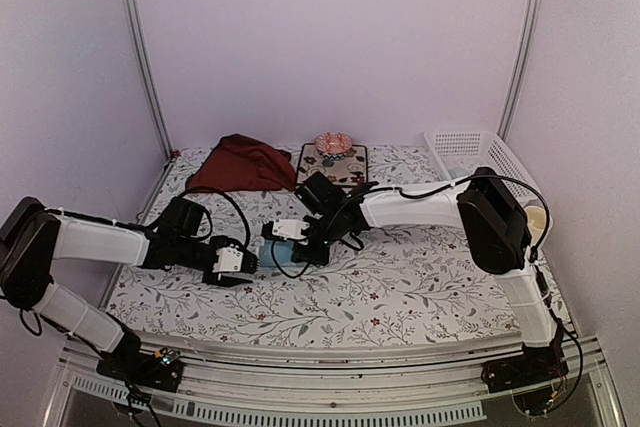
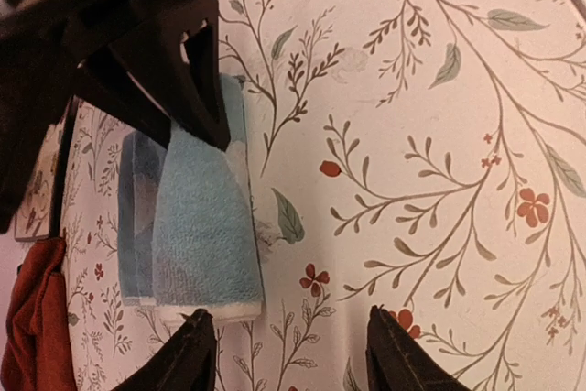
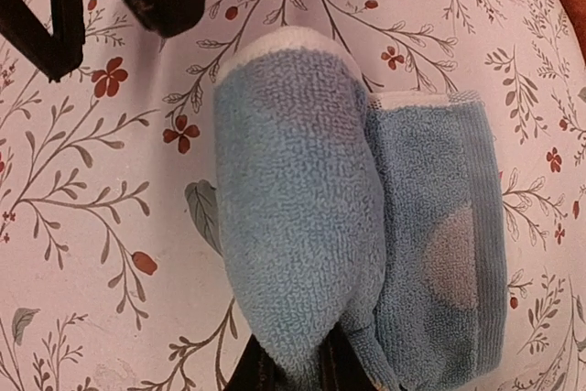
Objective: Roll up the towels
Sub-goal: Roll the towel at the center of the board.
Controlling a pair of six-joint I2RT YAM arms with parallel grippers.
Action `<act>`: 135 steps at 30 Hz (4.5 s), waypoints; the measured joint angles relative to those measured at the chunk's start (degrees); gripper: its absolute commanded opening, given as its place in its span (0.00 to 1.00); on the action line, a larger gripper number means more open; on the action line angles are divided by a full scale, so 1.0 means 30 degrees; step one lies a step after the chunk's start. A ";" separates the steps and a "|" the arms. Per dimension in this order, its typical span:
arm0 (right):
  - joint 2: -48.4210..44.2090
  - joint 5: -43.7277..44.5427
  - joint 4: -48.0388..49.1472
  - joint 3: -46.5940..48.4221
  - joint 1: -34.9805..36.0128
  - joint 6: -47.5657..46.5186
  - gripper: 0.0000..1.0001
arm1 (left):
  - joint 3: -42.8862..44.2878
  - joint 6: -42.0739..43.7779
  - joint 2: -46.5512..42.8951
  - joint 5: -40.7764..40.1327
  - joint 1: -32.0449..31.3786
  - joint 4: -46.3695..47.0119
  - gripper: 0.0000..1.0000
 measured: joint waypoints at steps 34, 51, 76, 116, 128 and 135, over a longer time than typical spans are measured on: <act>0.1129 -0.3825 -0.3300 0.2426 -0.0925 0.1355 0.13 | -0.0444 0.0648 0.4233 -0.7949 -0.4597 0.8677 0.25; -0.0707 -0.3293 -0.2565 -0.0044 -0.1297 0.1668 0.60 | 0.3264 -0.0940 0.5027 -0.7461 -0.4612 0.2623 0.01; -0.8612 0.3410 0.3738 -0.9551 -0.2754 0.7810 0.99 | 1.1519 -0.8000 0.9238 -0.2106 -0.2652 -0.6215 0.00; -0.6739 0.1508 1.8557 -1.5409 -0.1982 3.0155 0.82 | 1.4834 -2.2535 1.3770 0.6674 0.0117 -0.3854 0.00; -0.4080 -0.0022 1.9664 -1.4192 -0.2965 3.2574 0.78 | 1.3172 -2.6323 1.3690 0.6608 -0.0044 -0.0109 0.00; -0.2849 -0.1064 2.0087 -1.2786 -0.3162 3.3317 0.76 | 1.2750 -2.7664 1.3661 0.6506 -0.0087 0.1020 0.00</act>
